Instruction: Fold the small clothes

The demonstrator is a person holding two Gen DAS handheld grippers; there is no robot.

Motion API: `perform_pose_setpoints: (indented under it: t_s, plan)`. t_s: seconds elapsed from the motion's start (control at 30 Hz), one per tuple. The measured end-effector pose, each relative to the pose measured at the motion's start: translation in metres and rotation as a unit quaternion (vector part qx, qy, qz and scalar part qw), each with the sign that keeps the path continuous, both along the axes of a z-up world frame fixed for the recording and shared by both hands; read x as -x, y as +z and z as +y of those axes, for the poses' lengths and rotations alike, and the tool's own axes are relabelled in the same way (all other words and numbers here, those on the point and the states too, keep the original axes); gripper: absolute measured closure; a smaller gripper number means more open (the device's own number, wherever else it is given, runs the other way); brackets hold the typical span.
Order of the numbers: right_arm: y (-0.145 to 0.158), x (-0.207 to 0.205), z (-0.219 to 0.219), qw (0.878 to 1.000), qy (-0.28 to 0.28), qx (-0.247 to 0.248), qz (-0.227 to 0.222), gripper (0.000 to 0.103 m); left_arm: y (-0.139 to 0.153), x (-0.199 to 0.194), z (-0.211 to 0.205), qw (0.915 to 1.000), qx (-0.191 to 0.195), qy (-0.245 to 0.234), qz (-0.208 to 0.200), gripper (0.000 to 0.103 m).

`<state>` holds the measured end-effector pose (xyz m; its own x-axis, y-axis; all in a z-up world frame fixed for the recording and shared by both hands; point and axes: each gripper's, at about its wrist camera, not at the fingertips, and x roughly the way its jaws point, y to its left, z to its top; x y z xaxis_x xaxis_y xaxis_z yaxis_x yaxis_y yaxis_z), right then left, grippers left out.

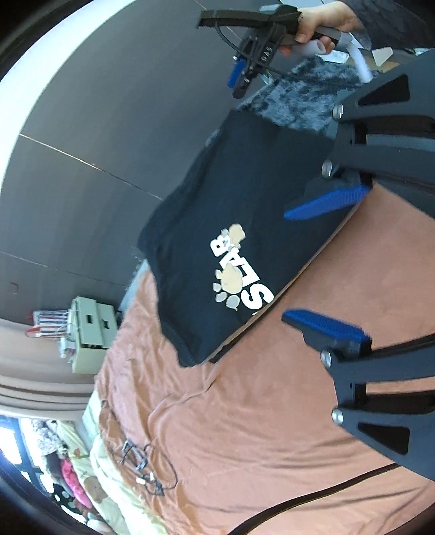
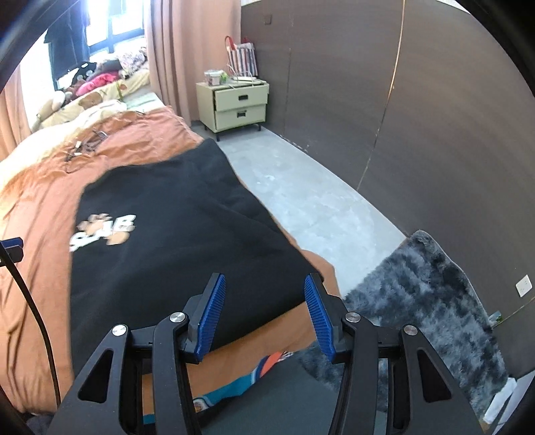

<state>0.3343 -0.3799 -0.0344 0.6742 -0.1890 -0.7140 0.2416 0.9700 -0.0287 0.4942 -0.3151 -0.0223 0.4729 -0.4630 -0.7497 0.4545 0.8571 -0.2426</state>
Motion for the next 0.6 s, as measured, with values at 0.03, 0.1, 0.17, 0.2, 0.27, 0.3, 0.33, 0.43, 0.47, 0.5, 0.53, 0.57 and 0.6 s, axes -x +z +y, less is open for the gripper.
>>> perform_pose_setpoints:
  t_s: [0.03,0.1,0.17,0.2,0.27,0.3,0.33,0.43,0.47,0.5,0.53,0.57,0.6]
  plan:
    - [0.005,0.006,0.003,1.0,-0.001,-0.001,-0.003,0.053,0.007,0.008,0.004,1.0,0.003,0.002,-0.007,0.027]
    - [0.01,0.034,0.01,1.0,-0.001,-0.001,-0.011,0.043,0.025,0.024,0.015,0.9997,0.008,0.009,-0.024,0.018]
    - [0.013,0.05,0.019,1.0,0.0,0.001,-0.018,0.036,0.041,0.042,0.028,0.9989,0.016,0.019,-0.039,0.011]
    - [0.014,0.056,0.025,1.0,0.002,0.001,-0.023,0.032,0.046,0.048,0.033,0.9986,0.019,0.024,-0.044,0.006]
    - [0.017,0.071,0.033,0.999,0.005,-0.004,-0.032,0.022,0.058,0.063,0.045,0.9978,0.023,0.032,-0.054,0.002]
    - [0.018,0.078,0.038,0.999,0.006,-0.005,-0.039,0.018,0.064,0.072,0.05,0.9973,0.024,0.034,-0.06,0.002]
    - [0.02,0.084,0.041,0.999,0.004,-0.004,-0.044,0.016,0.07,0.081,0.056,0.9969,0.022,0.035,-0.066,0.001]
    - [0.017,0.108,0.052,0.998,-0.009,0.005,-0.059,0.008,0.087,0.106,0.072,0.9952,0.021,0.04,-0.087,0.001]
    - [0.017,0.119,0.057,0.998,-0.011,0.003,-0.066,0.003,0.092,0.115,0.079,0.9944,0.022,0.042,-0.094,0.001]
    - [0.017,0.125,0.061,0.997,-0.013,0.001,-0.07,0.0,0.097,0.126,0.086,0.9937,0.024,0.045,-0.1,0.0]
    - [0.017,0.133,0.066,0.997,-0.015,-0.003,-0.074,0.0,0.102,0.137,0.093,0.993,0.028,0.048,-0.104,0.001]
    - [0.018,0.143,0.069,0.997,-0.017,-0.009,-0.081,0.0,0.105,0.147,0.101,0.9923,0.03,0.052,-0.108,0.001]
    - [0.017,0.148,0.074,0.996,-0.018,-0.012,-0.085,0.0,0.108,0.155,0.107,0.9918,0.031,0.055,-0.111,0.0]
